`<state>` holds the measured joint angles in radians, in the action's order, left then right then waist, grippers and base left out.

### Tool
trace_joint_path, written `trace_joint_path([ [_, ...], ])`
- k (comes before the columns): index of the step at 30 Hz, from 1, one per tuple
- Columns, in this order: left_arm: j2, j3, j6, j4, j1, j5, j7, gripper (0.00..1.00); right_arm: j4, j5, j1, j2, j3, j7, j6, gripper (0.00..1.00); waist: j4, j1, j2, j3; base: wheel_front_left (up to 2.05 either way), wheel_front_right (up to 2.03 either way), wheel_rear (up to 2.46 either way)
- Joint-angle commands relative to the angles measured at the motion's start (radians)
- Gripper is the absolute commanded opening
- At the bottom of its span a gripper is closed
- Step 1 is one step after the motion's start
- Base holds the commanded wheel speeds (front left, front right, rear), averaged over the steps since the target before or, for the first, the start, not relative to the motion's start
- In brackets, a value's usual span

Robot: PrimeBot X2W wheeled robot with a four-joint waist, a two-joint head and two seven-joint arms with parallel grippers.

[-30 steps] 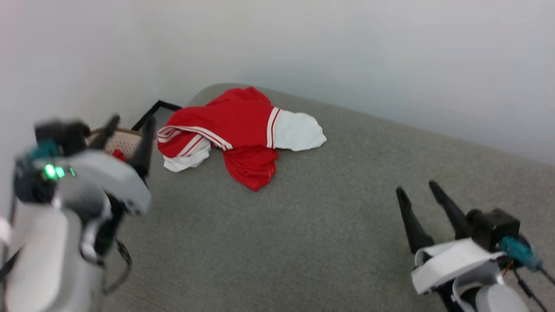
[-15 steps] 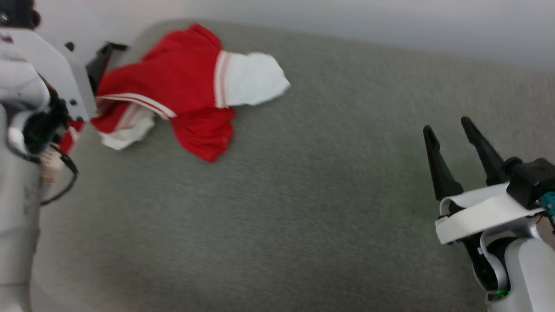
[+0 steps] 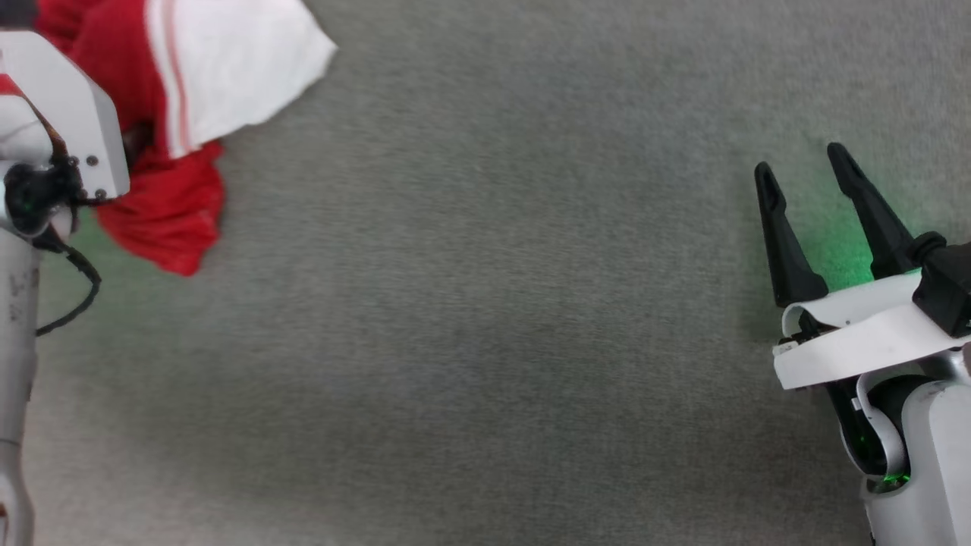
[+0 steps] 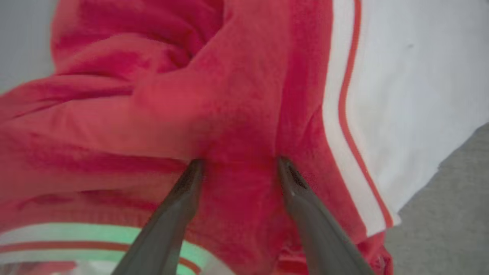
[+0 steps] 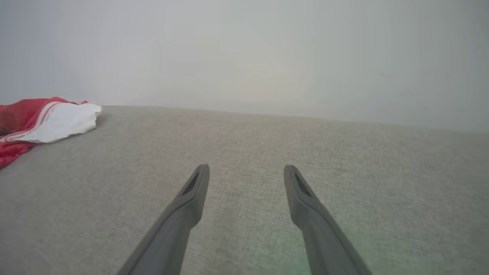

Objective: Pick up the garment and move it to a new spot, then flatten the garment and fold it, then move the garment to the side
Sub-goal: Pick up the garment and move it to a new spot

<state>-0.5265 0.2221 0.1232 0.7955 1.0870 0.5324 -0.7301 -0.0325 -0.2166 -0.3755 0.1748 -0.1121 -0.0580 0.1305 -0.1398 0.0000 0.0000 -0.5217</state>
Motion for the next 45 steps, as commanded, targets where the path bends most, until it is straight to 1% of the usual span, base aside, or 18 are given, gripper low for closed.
trace_joint_path([
  [1,0.008,0.003,-0.005,0.025,0.014,-0.006,0.006,1.00,-0.009,0.007,-0.010,0.000,-0.002,0.001,0.000,1.00,0.101,0.0000,0.0000,-0.113,0.00,0.00,0.00],
  [4,0.037,0.016,-0.003,0.086,0.012,-0.004,0.026,1.00,-0.020,0.009,-0.015,0.001,0.001,0.004,0.000,1.00,0.103,0.0000,0.0000,-0.128,0.00,0.00,0.00],
  [7,0.071,0.022,-0.010,0.152,0.008,0.001,0.048,1.00,-0.020,0.015,-0.020,0.001,0.002,0.009,0.000,1.00,0.101,0.0000,0.0000,-0.133,0.00,0.00,0.00],
  [8,0.084,0.017,-0.015,0.172,0.009,0.009,0.056,0.39,-0.018,0.017,-0.021,0.002,0.004,0.011,0.000,1.00,0.098,0.0000,0.0000,-0.131,0.00,0.00,0.00],
  [9,0.088,0.014,-0.022,0.184,0.015,0.006,0.072,0.00,-0.016,0.018,-0.019,0.002,0.007,0.012,0.000,1.00,0.094,0.0000,0.0000,-0.127,0.00,0.00,0.00],
  [12,0.077,0.010,-0.026,0.223,0.025,0.006,0.103,0.00,-0.008,0.022,-0.010,0.002,0.012,0.011,0.000,1.00,0.082,0.0000,0.0000,-0.105,0.00,0.00,0.00],
  [18,0.042,0.021,-0.019,0.225,0.079,-0.017,0.175,0.00,0.011,0.016,0.021,-0.001,0.032,0.000,0.000,1.00,0.042,0.0000,0.0000,-0.023,0.00,0.00,0.00],
  [23,-0.012,0.045,-0.016,0.172,0.151,-0.057,0.228,0.00,0.032,0.009,0.050,-0.013,0.046,-0.012,0.000,1.00,0.009,0.0000,0.0000,0.072,0.00,0.00,0.00],
  [30,-0.030,0.068,-0.010,0.067,0.220,-0.074,0.251,0.00,0.054,-0.001,0.099,-0.034,0.066,-0.026,0.000,1.00,-0.026,0.0000,0.0000,0.195,0.00,0.00,0.00],
  [35,-0.033,0.086,-0.014,-0.023,0.242,-0.086,0.231,0.00,0.065,-0.005,0.122,-0.048,0.077,-0.036,0.000,1.00,-0.030,0.0000,0.0000,0.270,0.00,0.00,0.00],
  [38,-0.033,0.093,-0.020,-0.086,0.235,-0.078,0.194,0.00,0.067,-0.006,0.132,-0.055,0.087,-0.039,0.000,1.00,-0.022,0.0000,0.0000,0.306,0.00,0.00,0.00],
  [42,-0.033,0.103,-0.030,-0.194,0.199,-0.063,0.129,0.00,0.068,-0.009,0.149,-0.057,0.109,-0.042,0.000,1.00,0.005,0.0000,0.0000,0.342,0.00,0.00,0.00],
  [45,-0.024,0.107,-0.046,-0.296,0.162,-0.046,0.077,0.00,0.064,-0.002,0.160,-0.052,0.138,-0.043,0.000,1.00,0.035,0.0000,0.0000,0.361,0.00,0.00,0.00],
])
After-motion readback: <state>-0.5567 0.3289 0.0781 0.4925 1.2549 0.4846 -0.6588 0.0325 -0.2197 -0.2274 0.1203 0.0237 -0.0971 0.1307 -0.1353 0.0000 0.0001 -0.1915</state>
